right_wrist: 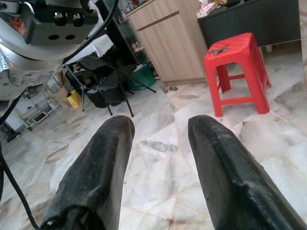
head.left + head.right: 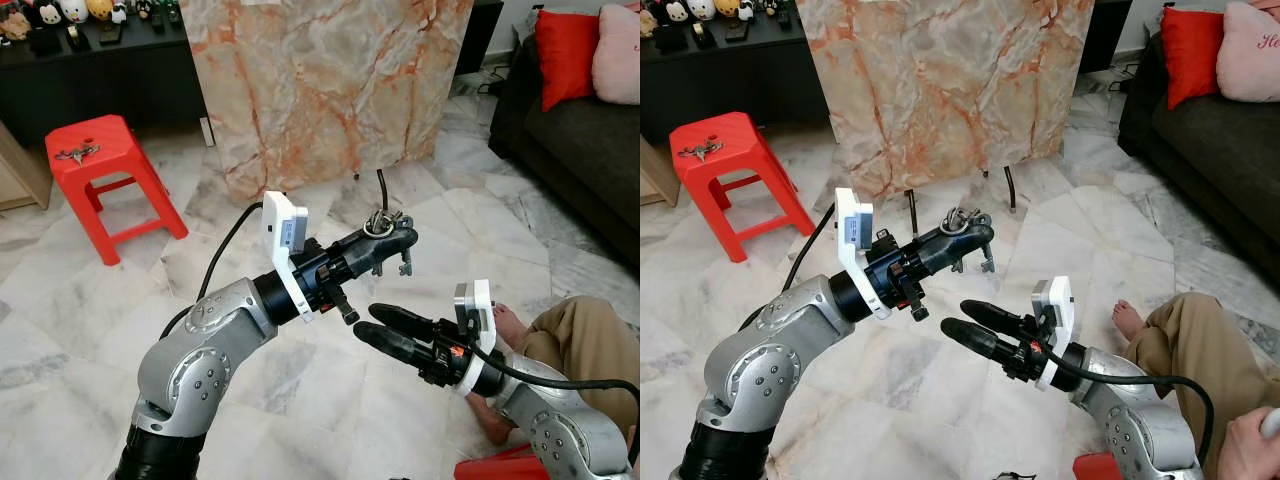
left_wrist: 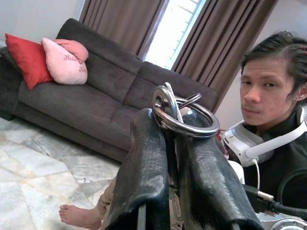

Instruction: Hang keys on a hook

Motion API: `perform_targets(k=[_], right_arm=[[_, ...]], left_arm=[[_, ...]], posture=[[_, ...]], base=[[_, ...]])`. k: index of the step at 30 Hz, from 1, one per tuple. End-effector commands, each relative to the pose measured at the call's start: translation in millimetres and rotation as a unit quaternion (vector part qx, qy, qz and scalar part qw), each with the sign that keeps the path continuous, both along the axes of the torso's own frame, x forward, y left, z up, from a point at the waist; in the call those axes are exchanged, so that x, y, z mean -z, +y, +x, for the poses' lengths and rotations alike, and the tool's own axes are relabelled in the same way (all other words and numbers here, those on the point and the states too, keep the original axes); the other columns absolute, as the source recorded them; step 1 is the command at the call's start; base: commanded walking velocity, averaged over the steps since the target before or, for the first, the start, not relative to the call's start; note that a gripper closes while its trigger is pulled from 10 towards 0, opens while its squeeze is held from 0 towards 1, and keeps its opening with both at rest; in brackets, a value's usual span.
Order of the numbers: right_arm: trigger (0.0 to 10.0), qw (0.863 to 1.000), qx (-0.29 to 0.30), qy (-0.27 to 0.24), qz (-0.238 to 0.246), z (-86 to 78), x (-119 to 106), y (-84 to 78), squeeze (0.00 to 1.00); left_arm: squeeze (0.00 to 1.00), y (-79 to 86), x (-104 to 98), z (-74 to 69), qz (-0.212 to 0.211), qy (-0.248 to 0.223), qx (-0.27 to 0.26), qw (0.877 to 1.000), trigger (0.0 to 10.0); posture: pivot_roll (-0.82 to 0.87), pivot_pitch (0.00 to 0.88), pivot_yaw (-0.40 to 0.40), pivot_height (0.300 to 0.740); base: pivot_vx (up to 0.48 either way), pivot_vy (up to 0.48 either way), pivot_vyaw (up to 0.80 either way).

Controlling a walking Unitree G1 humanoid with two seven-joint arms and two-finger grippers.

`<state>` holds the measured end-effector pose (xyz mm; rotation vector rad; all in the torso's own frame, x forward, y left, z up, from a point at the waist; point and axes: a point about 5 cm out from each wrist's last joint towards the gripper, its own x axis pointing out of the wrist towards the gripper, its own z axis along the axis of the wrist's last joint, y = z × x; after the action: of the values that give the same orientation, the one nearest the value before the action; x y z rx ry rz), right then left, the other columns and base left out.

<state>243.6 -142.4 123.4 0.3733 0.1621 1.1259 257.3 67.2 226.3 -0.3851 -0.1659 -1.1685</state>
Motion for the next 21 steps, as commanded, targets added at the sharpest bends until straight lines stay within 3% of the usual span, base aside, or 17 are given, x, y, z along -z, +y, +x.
perform_targets(k=[1, 10, 21], right_arm=[[10.0, 1.000, -0.011, -0.007, 0.003, -3.4, -5, 0.7, 0.00], [10.0, 0.999, -0.040, -0.015, -0.001, -10.3, -12, -0.3, 0.00], [10.0, 0.999, -0.003, -0.018, -0.034, -7.0, -12, -15.8, 0.00]], left_arm=[[0.00, -1.8, 0, -2.4, 0.009, -0.011, 0.001, 1.000, 10.0], [0.00, -0.8, 11, 3.8, 0.052, -0.018, -0.030, 0.998, 10.0], [0.00, 14.1, 14, 6.1, 0.044, -0.003, -0.026, 0.999, 10.0]], posture=[[-0.15, 0.128, -0.021, 0.727], [-0.16, 0.126, -0.023, 0.727], [-0.16, 0.129, -0.025, 0.727]], base=[[0.000, 0.000, 0.00], [0.000, 0.000, 0.00], [0.000, 0.000, 0.00]])
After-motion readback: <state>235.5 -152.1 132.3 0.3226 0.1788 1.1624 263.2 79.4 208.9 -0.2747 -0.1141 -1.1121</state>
